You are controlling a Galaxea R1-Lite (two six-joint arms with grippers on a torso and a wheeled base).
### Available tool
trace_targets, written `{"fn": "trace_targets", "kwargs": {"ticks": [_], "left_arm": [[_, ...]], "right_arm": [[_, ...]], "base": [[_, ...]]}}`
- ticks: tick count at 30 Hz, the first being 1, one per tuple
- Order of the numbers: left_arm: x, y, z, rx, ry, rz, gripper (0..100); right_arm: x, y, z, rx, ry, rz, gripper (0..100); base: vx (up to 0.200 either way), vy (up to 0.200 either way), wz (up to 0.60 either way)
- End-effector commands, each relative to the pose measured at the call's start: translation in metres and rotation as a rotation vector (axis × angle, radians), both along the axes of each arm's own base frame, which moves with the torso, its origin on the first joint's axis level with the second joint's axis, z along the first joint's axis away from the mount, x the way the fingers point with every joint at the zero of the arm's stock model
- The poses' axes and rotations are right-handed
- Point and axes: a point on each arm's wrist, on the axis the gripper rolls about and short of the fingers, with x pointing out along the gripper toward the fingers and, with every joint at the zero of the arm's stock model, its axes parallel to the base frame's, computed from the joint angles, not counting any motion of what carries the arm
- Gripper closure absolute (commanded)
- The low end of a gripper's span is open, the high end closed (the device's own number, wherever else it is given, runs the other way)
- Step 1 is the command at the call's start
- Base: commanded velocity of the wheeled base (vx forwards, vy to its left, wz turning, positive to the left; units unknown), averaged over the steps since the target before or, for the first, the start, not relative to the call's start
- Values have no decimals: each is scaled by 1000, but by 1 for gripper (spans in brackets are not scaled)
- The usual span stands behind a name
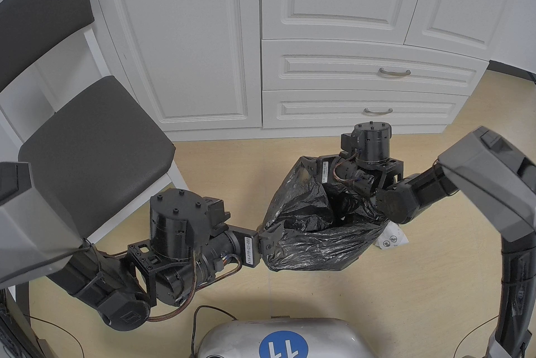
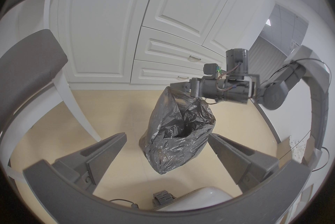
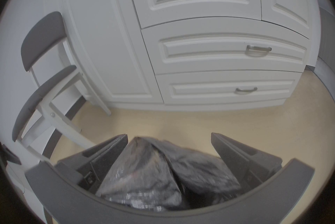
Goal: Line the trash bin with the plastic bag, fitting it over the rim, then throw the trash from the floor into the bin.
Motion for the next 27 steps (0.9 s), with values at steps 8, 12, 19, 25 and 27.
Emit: {"fn": "trace_targets", "kwargs": {"ticks": [8, 12, 19, 25, 27], "left_arm": [[65, -27, -46, 136, 103, 8, 0], [86, -28, -69, 236, 125, -5, 0], [108, -29, -79, 307, 152, 6, 0], [128, -33, -83, 320, 131, 79, 0], [138, -32, -84, 315, 115, 109, 0]], "right_arm": [[-36, -84, 1, -110, 292, -155, 0], [-31, -104, -21, -89, 261, -197, 0], [-18, -115, -47, -88, 253, -226, 0], [-8, -129, -52, -100, 260, -232, 0], [-8, -129, -53, -93, 263, -215, 0]], "base": [[0, 0, 0], [0, 0, 0], [0, 0, 0], [0, 0, 0], [0, 0, 0]]}}
